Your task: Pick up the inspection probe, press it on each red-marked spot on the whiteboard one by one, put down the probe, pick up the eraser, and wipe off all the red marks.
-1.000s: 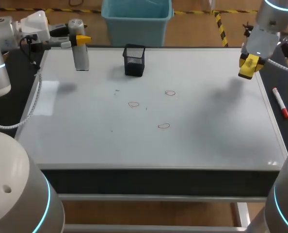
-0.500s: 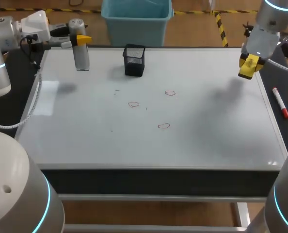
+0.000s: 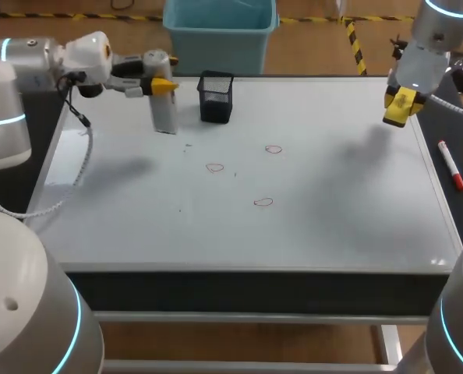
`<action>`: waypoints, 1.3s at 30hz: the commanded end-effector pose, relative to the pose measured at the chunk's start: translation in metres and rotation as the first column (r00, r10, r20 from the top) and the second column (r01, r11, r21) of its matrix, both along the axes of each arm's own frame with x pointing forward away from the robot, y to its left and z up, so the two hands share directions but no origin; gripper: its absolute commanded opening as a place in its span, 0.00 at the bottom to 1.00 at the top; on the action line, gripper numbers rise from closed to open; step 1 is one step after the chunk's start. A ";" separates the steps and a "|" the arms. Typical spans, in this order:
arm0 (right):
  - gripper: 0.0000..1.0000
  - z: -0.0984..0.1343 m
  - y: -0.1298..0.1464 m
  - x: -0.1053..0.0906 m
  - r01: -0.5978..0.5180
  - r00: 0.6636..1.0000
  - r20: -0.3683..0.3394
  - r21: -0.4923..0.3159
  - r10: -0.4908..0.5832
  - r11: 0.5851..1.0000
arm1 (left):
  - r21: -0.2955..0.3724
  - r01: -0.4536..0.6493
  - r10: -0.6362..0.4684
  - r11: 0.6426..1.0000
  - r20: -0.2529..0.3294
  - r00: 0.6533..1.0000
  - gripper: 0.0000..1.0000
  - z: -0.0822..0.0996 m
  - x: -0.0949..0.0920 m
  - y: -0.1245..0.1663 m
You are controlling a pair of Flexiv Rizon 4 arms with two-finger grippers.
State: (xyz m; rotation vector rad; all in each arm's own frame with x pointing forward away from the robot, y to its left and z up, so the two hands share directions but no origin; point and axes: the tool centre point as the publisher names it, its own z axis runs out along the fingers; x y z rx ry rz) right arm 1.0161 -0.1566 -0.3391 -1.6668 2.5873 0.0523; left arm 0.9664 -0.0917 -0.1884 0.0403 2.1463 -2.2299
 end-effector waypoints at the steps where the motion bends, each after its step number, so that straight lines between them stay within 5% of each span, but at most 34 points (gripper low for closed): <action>1: 0.00 0.001 -0.001 0.000 -0.002 1.000 0.001 -0.003 0.002 1.000 | -0.007 0.055 -0.055 0.998 0.001 0.998 0.00 -0.003 -0.002 -0.025; 17: 0.00 0.001 -0.001 0.000 -0.002 1.000 0.001 -0.003 0.002 1.000 | -0.045 0.179 -0.179 0.983 -0.003 0.984 0.00 -0.027 -0.037 -0.072; 39: 0.00 0.001 -0.001 0.000 -0.002 1.000 0.001 -0.003 0.002 1.000 | -0.031 0.208 -0.210 0.978 -0.052 0.976 0.00 -0.071 -0.036 -0.082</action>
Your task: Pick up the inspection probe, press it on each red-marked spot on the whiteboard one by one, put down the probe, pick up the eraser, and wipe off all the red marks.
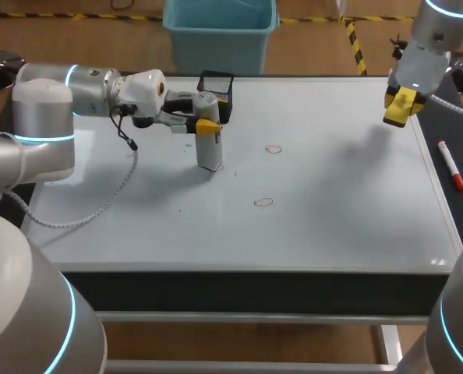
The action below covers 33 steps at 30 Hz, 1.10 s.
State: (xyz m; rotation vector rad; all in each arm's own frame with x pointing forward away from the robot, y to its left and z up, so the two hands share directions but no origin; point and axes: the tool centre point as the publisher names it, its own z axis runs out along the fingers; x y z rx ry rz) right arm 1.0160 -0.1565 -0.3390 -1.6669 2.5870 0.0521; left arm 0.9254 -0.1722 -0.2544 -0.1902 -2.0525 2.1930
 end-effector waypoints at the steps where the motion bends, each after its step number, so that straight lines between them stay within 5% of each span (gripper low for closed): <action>1: 0.00 0.001 -0.001 0.000 -0.002 1.000 0.000 -0.003 0.002 1.000 | 0.001 0.013 -0.013 1.000 -0.005 1.000 0.00 -0.005 0.005 -0.002; 33: 0.00 0.001 -0.001 0.000 -0.002 1.000 0.000 -0.003 0.002 1.000 | 0.032 0.033 -0.032 0.999 -0.016 0.999 0.00 -0.018 0.009 -0.008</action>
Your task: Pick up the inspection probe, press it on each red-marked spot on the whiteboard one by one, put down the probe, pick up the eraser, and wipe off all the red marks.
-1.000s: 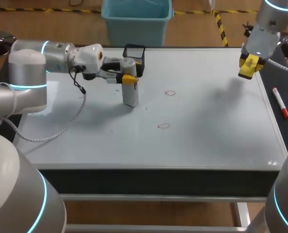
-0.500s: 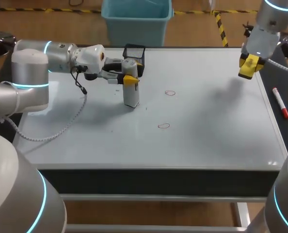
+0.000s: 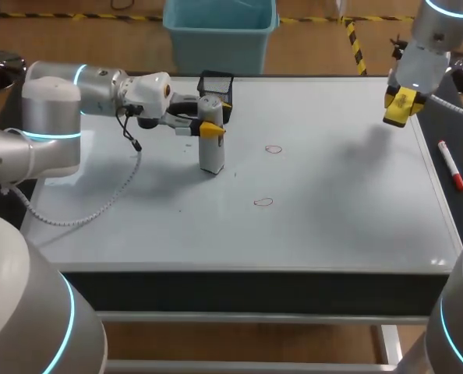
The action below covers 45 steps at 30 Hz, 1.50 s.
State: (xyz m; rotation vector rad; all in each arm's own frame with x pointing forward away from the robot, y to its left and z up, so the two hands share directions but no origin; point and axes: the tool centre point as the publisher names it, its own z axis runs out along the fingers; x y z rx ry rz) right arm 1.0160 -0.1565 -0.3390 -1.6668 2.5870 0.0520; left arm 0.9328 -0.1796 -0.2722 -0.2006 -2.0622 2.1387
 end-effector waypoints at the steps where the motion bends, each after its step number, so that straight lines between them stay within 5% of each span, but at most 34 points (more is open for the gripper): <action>1: 0.00 0.001 -0.001 0.000 -0.002 1.000 0.000 -0.003 0.002 1.000 | 0.003 0.004 -0.004 1.000 -0.004 1.000 0.00 -0.001 0.001 -0.001; 32: 0.00 0.001 -0.001 0.000 -0.002 1.000 0.000 -0.003 0.002 1.000 | 0.014 -0.001 0.001 1.000 0.000 1.000 0.00 -0.001 0.002 0.000; 45: 0.00 0.001 -0.001 0.000 -0.002 1.000 0.000 -0.003 0.002 1.000 | -0.025 -0.086 0.088 0.996 0.049 0.995 0.00 0.055 0.023 0.045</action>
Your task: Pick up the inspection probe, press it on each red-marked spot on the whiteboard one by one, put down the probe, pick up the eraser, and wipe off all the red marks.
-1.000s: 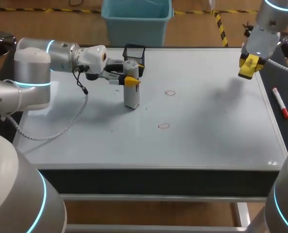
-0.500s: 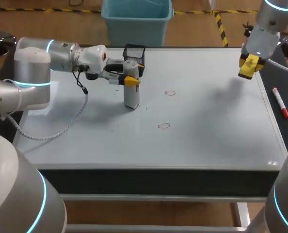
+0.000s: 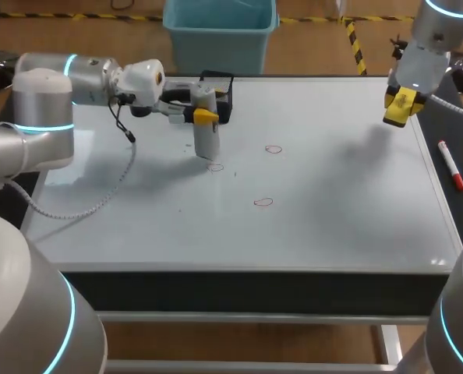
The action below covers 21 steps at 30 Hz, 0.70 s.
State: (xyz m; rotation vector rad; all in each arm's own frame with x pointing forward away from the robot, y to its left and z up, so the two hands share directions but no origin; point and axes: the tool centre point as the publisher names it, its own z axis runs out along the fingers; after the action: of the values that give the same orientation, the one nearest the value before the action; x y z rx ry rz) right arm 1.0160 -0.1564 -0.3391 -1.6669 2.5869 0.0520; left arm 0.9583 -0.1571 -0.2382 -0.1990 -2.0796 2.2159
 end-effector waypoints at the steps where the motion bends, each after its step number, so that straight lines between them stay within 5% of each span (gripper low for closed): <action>1: 0.00 0.001 -0.001 0.000 -0.002 1.000 0.000 -0.003 0.002 1.000 | 0.011 -0.053 0.053 0.999 0.016 0.998 0.00 0.024 0.001 0.029; 9: 0.00 0.001 -0.001 0.000 -0.002 1.000 0.000 -0.003 0.002 1.000 | 0.011 -0.167 0.166 0.986 0.038 0.985 0.00 0.044 0.031 0.080; 21: 0.00 0.001 -0.001 0.000 -0.002 1.000 0.000 -0.003 0.002 1.000 | 0.041 -0.333 0.332 0.942 0.026 0.943 0.00 0.046 0.056 0.167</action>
State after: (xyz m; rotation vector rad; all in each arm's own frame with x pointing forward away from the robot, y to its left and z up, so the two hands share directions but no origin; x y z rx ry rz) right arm 1.0160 -0.1565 -0.3391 -1.6667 2.5869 0.0519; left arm 1.0250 -0.0063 -0.1979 0.0980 -2.2938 2.3333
